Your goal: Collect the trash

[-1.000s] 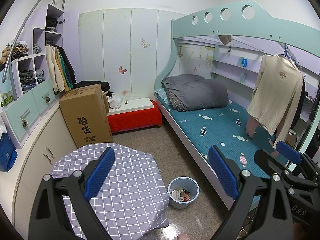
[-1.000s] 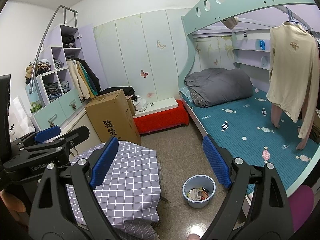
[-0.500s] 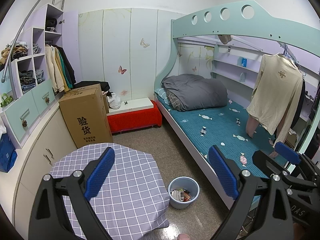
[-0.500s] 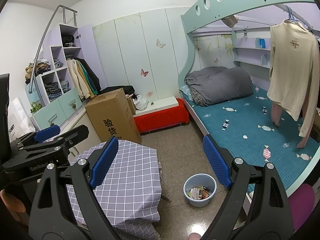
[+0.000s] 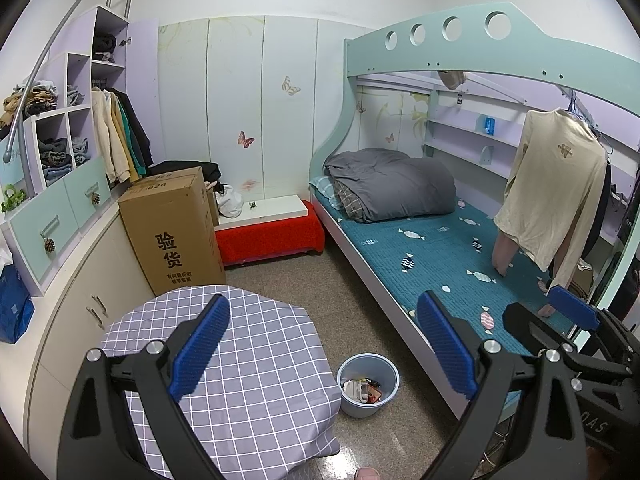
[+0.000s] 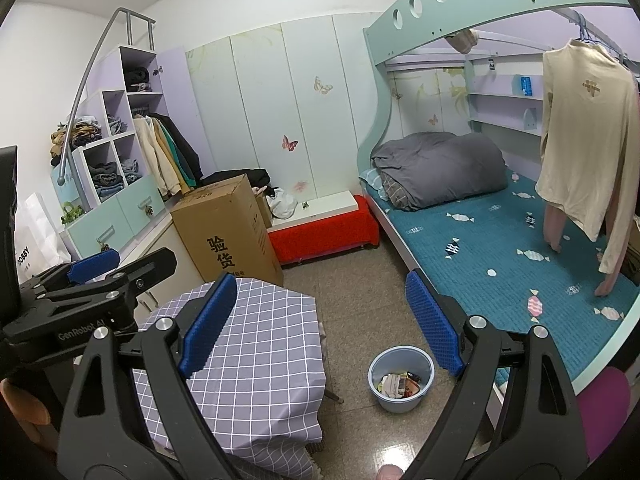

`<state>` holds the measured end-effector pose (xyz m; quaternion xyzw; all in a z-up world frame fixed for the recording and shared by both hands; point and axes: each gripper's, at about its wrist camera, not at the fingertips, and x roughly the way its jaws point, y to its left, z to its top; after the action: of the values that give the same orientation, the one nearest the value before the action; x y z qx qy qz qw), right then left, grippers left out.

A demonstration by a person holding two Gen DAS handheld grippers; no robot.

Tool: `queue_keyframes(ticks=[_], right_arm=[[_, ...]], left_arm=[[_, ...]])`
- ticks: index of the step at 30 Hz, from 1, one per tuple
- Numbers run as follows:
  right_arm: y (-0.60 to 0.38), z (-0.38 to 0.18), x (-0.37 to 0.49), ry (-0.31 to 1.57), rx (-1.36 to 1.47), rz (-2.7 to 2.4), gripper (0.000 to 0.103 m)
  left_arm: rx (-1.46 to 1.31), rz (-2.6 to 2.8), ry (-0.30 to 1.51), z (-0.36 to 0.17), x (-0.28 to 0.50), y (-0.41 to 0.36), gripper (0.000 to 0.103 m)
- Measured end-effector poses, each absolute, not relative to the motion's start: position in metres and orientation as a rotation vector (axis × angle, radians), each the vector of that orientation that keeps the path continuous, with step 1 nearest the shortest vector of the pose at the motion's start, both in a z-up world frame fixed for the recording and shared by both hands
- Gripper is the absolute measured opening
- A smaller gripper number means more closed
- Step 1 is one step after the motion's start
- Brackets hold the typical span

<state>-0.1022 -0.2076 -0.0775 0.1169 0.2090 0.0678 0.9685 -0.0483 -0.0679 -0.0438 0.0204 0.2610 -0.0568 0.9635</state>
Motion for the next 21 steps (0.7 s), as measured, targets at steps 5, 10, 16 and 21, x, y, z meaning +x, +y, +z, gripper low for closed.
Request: queue_keyframes(ticks=[5, 10, 16, 21], right_arm=[[-0.2074, -0.0778, -0.1013, 0.425, 0.236, 0.137, 0.085], [-0.2045, -0.0816, -0.0961, 0.434, 0.233, 0.143, 0.085], [-0.2051, -0.0837, -0.0948, 0.441, 0.235, 0.147, 0.085], [-0.2043, -0.0838, -0.0951, 0.442, 0.235, 0.147, 0.085]], left_arm=[[0.043, -0.116, 0.528, -0.0441, -0.0483, -0.0682, 0.093], [0.041, -0.115, 0.529, -0.0443, -0.0482, -0.0675, 0.093], [0.041, -0.112, 0.529, -0.0455, -0.0478, -0.0665, 0.093], [0.042, -0.113, 0.53, -0.0455, -0.0477, -0.0669, 0.093]])
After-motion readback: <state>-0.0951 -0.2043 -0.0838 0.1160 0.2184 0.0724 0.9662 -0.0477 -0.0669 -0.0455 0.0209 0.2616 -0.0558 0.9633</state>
